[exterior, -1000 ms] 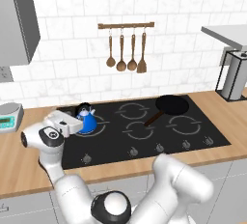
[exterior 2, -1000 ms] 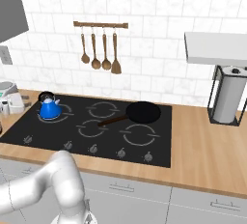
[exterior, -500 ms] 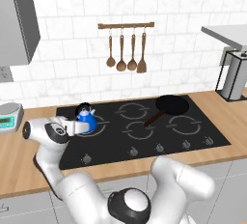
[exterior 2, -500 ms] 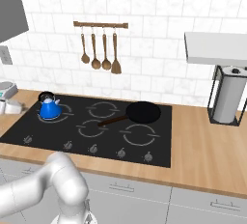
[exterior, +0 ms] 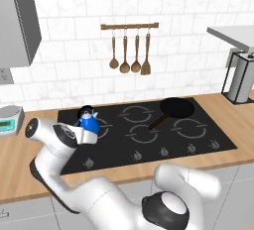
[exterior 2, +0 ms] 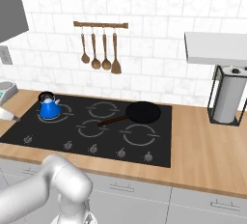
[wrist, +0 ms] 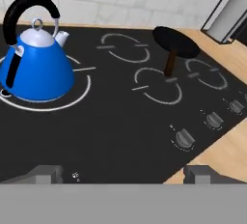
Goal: Pick the kettle from the counter and place it on a stove burner. Then turn the burner on.
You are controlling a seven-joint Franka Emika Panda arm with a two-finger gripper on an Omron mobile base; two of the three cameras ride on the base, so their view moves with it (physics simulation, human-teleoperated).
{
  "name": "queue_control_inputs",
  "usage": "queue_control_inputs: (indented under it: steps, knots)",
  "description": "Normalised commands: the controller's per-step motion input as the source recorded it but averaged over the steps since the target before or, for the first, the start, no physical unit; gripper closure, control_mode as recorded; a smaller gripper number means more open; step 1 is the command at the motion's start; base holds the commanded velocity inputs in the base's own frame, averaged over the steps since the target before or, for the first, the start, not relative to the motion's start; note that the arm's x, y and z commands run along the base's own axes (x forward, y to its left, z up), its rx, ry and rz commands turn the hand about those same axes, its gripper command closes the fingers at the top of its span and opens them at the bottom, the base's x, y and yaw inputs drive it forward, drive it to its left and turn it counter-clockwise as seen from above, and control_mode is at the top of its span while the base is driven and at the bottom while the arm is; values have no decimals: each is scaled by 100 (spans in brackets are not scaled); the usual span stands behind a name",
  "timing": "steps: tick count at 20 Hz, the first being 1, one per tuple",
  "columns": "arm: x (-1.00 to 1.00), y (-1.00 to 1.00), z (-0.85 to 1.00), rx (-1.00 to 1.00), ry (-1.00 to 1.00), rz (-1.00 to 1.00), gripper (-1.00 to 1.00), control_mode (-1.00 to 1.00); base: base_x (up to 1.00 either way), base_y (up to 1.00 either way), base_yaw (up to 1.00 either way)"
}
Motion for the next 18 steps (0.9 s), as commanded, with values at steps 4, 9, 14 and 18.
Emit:
queue_control_inputs:
  steps: [4, 9, 14, 18]
  knots:
    - [-61, -16, 0, 18, 20, 2, -100, -100, 0, 0, 0]
    - [-28, -34, 0, 18, 22, 0, -100, -100, 0, 0, 0]
    - [-3, -20, 0, 14, 24, 0, -100, -100, 0, 0, 0]
    - [0, -1, -10, 9, 12, 0, -100, -100, 0, 0, 0]
